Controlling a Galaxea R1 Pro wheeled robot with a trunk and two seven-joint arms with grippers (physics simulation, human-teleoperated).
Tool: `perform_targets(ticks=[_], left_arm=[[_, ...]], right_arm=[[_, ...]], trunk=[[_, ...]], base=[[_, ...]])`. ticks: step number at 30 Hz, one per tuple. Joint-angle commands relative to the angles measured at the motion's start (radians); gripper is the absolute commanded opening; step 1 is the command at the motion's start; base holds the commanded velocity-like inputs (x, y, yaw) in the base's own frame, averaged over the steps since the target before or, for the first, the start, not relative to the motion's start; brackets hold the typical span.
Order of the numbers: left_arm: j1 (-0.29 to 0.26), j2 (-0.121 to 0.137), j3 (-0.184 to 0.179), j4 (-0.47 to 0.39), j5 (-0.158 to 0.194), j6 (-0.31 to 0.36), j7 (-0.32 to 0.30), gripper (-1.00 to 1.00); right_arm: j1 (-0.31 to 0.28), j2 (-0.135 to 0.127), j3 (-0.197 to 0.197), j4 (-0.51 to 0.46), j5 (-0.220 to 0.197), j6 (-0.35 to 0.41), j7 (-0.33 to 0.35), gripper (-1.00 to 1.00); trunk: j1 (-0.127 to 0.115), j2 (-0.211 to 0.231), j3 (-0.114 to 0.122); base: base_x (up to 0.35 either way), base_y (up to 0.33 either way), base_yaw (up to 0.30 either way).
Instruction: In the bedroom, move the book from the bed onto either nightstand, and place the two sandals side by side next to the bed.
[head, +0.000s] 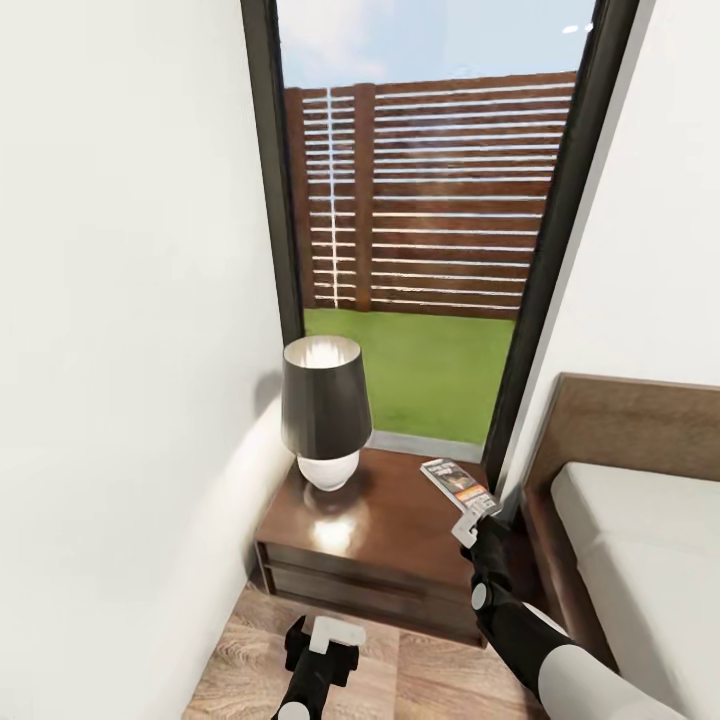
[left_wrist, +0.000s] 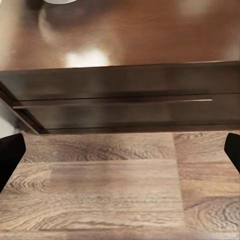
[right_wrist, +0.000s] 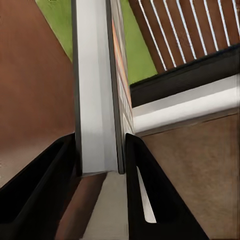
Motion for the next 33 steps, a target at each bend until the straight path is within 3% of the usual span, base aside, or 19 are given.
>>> perform_targets(ticks=[1, 20, 33], left_arm=[[-0.001, 0.001, -0.004, -0.001, 0.006, 0.002, 0.008, 1.00], [-0.001, 0.001, -0.004, -0.001, 0.006, 0.002, 0.009, 1.00], [-0.001, 0.001, -0.004, -0.001, 0.005, 0.000, 0.010, 1.00]], right_arm=[[-0.001, -0.001, 0.006, 0.000, 0.008, 0.010, -0.007, -1.00], [-0.001, -0.001, 0.006, 0.001, 0.007, 0.008, -0.010, -1.00], [-0.001, -0.002, 0.006, 0.001, 0.007, 0.008, -0.004, -1.00]], trunk=[[0.004, -0.008, -0.004], [0.077, -0.141, -0.064], [0.077, -0.141, -0.064]], base=[[0.000, 0.000, 0.000], [0.000, 0.000, 0.041], [0.020, 0.000, 0.018]])
